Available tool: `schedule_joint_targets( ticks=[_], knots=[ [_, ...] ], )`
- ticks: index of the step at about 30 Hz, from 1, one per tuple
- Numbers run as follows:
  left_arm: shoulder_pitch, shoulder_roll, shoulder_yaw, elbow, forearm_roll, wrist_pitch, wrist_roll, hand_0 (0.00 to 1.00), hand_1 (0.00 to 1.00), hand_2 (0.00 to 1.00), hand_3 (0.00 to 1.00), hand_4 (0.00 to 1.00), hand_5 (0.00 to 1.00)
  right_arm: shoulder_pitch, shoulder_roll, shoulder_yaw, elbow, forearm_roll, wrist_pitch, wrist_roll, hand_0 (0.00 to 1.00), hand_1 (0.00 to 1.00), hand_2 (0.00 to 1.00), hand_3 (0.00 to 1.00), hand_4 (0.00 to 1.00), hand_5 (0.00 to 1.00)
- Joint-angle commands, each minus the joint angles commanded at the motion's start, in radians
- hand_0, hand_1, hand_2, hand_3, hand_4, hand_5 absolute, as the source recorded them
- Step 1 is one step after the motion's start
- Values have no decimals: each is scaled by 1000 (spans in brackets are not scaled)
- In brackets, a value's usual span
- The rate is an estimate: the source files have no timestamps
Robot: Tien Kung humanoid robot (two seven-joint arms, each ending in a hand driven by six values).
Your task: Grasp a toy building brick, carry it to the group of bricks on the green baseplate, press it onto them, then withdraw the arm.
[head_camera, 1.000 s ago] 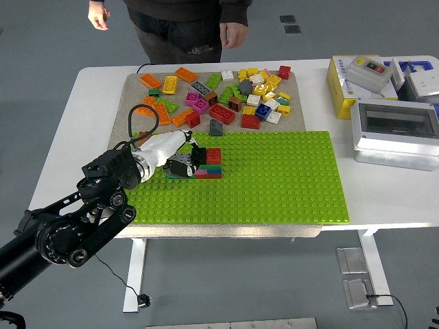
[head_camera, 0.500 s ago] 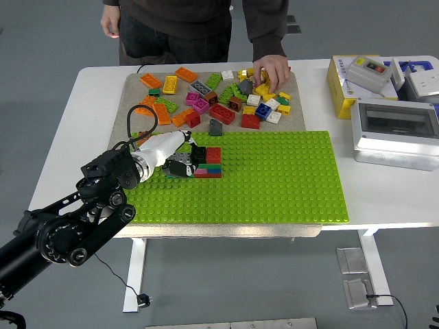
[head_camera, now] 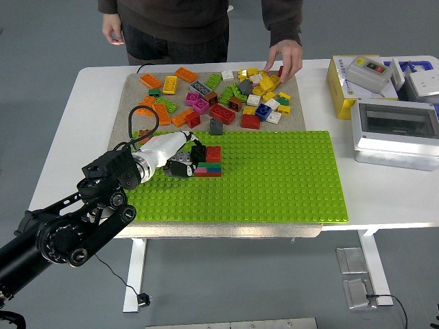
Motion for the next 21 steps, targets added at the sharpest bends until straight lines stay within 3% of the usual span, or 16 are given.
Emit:
schedule_joint_targets(
  ticks=[16, 17, 21],
  knots=[
    [-4, 18, -7, -18, -23, -39, 18, 998, 994, 998, 821, 592, 257, -4, -2, -1, 0, -3, 0, 0, 698, 664, 653, 764, 355, 802],
    [-5, 21, -10, -21, -26, -41, 18, 998, 996, 998, 856, 723, 373, -4, -2, -1, 0, -3, 0, 0, 700, 663, 652, 764, 356, 802],
    [-10, 34, -24, -44, -37, -54, 28, 998, 996, 998, 856, 723, 373, -5, -2, -1, 0, -4, 1, -2, 700, 663, 652, 764, 356, 802]
  ],
)
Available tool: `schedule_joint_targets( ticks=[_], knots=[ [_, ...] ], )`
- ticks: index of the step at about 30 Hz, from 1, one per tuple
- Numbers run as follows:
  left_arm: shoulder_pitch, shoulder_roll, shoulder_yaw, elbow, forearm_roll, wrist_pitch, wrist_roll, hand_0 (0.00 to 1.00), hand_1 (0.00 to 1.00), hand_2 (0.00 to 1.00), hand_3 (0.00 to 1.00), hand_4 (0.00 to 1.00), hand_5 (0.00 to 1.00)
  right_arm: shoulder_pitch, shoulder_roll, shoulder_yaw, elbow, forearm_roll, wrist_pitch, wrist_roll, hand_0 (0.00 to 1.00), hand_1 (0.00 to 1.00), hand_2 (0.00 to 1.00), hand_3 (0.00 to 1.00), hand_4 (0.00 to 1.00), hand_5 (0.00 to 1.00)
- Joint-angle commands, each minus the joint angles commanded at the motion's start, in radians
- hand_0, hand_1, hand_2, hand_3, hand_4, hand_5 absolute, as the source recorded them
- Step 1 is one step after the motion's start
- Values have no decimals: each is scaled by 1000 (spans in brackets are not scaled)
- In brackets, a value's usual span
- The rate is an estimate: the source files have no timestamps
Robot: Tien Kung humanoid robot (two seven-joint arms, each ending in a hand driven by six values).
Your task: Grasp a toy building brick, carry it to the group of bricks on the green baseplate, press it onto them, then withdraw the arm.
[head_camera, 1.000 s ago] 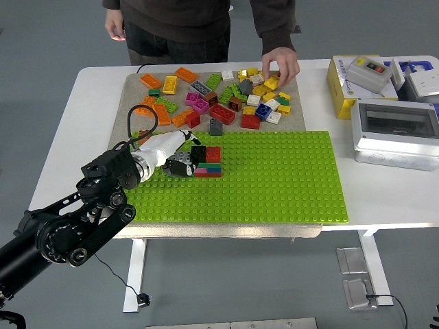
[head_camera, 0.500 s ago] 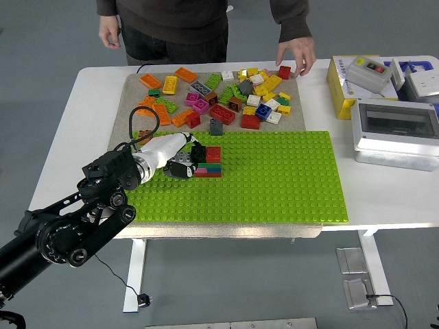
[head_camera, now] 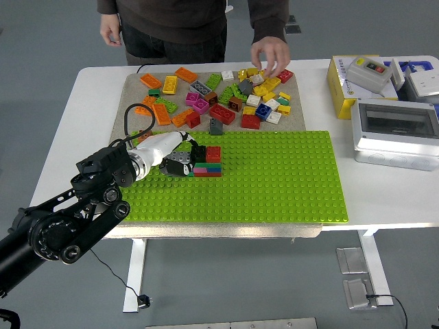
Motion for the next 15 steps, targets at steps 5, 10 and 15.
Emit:
schedule_joint_targets(
  ticks=[5, 10, 15],
  knots=[
    [-8, 20, -22, -59, -10, -20, 25, 998, 998, 998, 881, 769, 417, -1, -1, 2, 0, -2, 0, -1, 699, 664, 653, 766, 360, 805],
    [-2, 50, -49, -136, -8, -59, 78, 998, 997, 998, 830, 785, 446, -3, -2, 8, 0, -8, -1, -3, 700, 663, 653, 764, 359, 802],
    [7, 72, -49, -202, -17, -87, 117, 998, 996, 998, 773, 789, 459, -4, -4, 9, 0, -7, -1, -3, 700, 664, 652, 763, 359, 798]
  ],
)
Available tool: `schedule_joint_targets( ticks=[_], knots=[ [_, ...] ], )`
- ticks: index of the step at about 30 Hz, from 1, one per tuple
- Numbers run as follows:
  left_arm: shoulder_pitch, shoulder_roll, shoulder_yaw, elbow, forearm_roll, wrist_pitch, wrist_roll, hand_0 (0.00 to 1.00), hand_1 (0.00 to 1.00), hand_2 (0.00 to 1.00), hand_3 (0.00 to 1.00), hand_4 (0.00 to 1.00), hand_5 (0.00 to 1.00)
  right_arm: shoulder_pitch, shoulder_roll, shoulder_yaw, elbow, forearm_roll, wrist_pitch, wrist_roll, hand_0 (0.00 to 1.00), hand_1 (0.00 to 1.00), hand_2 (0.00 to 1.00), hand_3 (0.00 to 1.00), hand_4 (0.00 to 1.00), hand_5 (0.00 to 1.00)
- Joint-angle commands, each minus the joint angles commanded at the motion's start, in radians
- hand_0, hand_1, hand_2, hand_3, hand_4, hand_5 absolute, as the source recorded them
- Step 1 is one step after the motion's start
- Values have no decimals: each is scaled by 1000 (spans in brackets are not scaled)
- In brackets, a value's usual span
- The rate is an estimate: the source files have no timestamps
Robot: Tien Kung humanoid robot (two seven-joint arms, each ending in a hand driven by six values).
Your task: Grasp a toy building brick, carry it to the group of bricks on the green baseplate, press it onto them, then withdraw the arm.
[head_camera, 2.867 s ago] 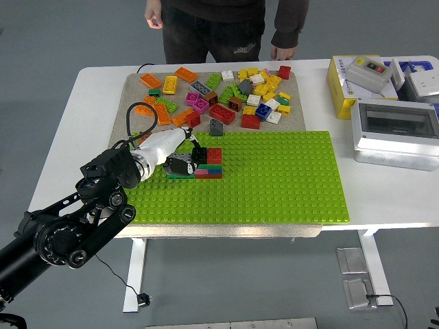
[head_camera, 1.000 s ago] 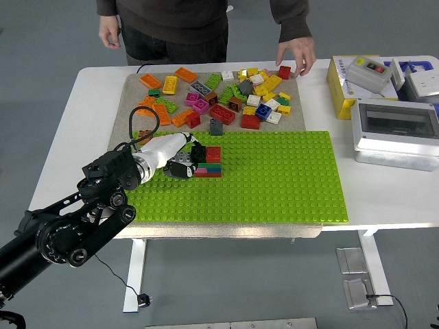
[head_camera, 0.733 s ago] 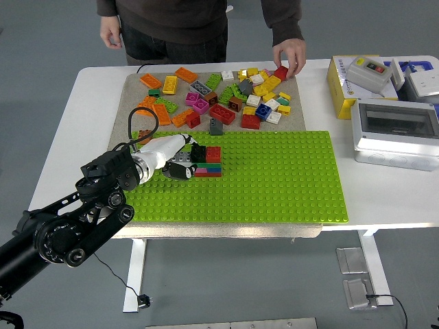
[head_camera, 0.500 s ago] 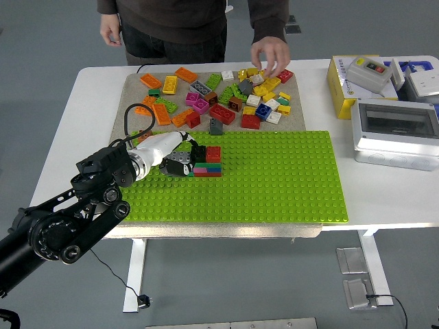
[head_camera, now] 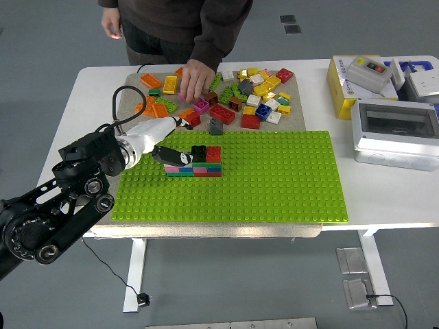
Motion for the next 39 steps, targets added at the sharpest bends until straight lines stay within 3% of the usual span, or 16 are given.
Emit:
schedule_joint_targets(
  ticks=[6, 39],
  knots=[
    [2, 3, 19, -13, -7, -5, 10, 998, 995, 998, 746, 795, 480, -1, -1, -2, 0, 2, -1, -1, 700, 663, 651, 762, 358, 799],
    [7, -12, 62, 31, -40, 20, -14, 998, 998, 998, 738, 799, 494, 2, -2, 5, 0, -1, 0, 0, 701, 664, 647, 762, 358, 793]
  ],
)
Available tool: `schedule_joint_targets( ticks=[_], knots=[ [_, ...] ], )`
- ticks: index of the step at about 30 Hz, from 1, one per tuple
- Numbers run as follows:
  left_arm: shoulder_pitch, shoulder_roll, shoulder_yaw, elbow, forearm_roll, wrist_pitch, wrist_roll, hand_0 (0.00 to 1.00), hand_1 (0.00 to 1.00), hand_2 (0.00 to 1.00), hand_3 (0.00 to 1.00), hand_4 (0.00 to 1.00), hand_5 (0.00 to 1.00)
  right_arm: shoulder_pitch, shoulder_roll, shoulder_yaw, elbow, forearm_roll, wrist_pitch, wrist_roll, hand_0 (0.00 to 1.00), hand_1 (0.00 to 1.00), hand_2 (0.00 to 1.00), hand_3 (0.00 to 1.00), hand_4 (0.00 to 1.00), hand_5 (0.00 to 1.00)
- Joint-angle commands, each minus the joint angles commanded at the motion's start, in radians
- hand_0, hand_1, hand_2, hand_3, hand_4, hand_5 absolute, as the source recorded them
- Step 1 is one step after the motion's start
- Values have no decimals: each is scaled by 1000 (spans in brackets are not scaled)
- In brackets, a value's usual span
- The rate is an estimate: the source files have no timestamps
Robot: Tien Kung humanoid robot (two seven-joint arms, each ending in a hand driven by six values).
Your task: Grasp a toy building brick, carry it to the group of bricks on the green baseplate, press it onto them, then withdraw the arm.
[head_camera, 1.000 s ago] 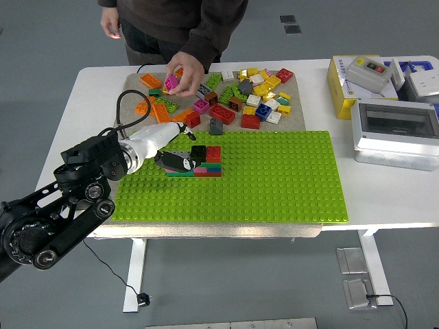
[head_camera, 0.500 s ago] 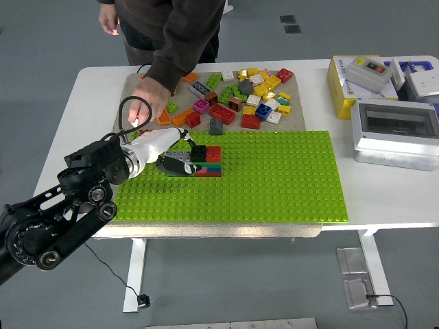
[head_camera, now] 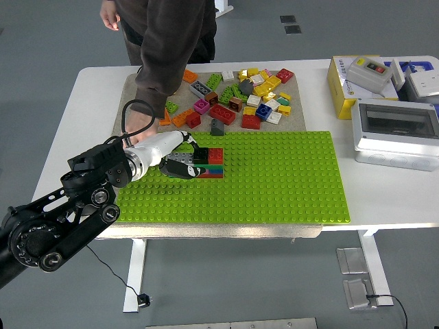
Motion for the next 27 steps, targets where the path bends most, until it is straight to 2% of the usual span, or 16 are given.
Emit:
schedule_joint_targets(
  ticks=[17, 27],
  knots=[
    [4, -3, -1, 6, 4, 5, -6, 998, 998, 998, 733, 796, 491, -3, 1, -1, 0, 3, 1, 2, 702, 664, 648, 760, 357, 786],
    [16, 34, -51, -71, 16, -29, 2, 998, 988, 988, 730, 798, 499, -11, 0, 0, 0, -1, 1, -4, 702, 664, 648, 759, 356, 785]
  ],
)
